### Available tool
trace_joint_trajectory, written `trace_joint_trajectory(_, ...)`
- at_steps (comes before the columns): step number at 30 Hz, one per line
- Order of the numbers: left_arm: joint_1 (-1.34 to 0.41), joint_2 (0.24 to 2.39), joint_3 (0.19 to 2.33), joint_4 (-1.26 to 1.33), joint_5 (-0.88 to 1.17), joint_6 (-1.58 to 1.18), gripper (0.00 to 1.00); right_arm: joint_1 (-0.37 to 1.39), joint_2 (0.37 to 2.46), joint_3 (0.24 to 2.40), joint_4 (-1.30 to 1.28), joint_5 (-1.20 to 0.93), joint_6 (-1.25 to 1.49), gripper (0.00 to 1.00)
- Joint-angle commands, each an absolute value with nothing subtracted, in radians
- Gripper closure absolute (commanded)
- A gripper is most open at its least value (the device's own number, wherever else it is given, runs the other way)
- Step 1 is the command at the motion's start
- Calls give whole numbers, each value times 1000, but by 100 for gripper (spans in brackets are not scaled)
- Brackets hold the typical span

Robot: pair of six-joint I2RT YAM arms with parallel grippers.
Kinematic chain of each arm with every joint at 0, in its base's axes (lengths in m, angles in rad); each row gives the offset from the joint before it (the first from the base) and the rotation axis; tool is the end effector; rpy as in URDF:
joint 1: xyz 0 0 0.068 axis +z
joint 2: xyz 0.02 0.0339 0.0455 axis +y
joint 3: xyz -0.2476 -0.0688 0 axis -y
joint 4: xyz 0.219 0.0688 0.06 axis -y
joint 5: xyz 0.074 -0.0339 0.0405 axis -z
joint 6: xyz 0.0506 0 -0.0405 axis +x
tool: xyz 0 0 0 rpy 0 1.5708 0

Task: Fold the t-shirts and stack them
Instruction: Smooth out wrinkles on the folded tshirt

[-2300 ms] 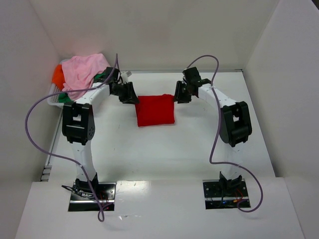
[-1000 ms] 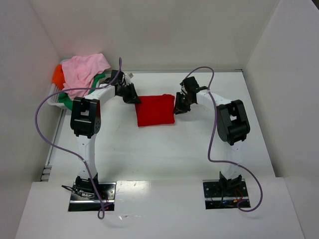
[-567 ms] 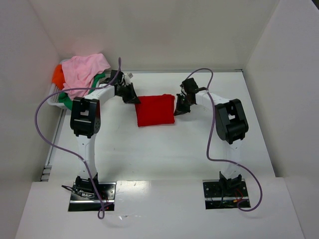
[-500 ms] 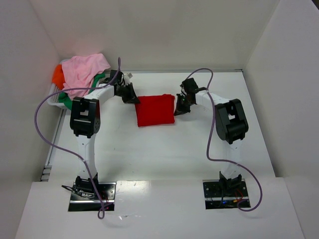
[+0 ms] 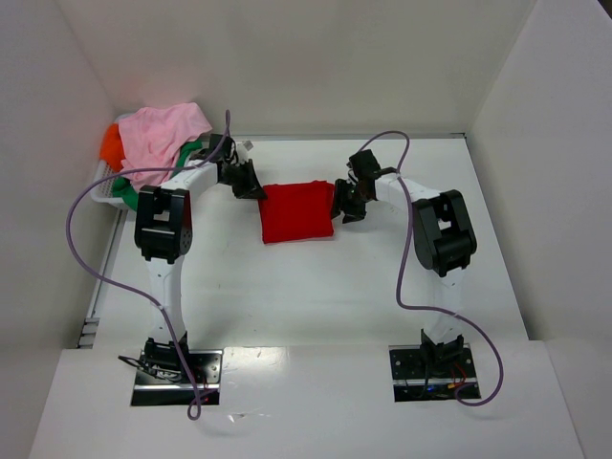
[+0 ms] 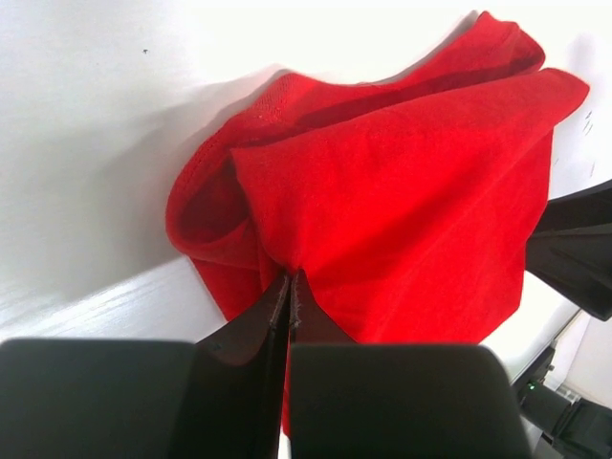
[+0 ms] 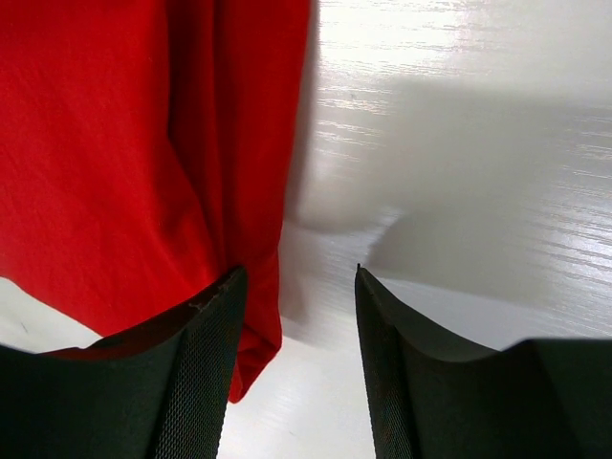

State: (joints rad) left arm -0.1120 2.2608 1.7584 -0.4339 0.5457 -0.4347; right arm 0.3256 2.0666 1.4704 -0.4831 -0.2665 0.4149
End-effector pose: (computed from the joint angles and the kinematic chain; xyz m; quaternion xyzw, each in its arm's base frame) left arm 0.4621 -0.0784 0.1572 -0.0640 0.9166 -0.3276 0.2201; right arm 0.3848 0.1440 0.1497 0.0106 0.9618 0.2074 0.1782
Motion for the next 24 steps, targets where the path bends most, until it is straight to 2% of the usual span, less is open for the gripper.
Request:
trace_joint_trajectory(1, -106, 2279, 1793, -442, 571, -400, 100, 333, 2008, 1485, -463, -273, 422, 45)
trace_joint_trajectory(8, -106, 2279, 1793, -442, 571, -400, 100, 308, 1936, 1448, -472, -221, 457, 45)
trace_joint_trajectory(16, -106, 2279, 1812, -451, 580, -391, 100, 288, 1891, 1416, -387, -350, 468, 47)
trace_joint_trajectory(24, -106, 2289, 1812, -451, 580, -391, 100, 316, 2009, 1470, -407, -428, 440, 50)
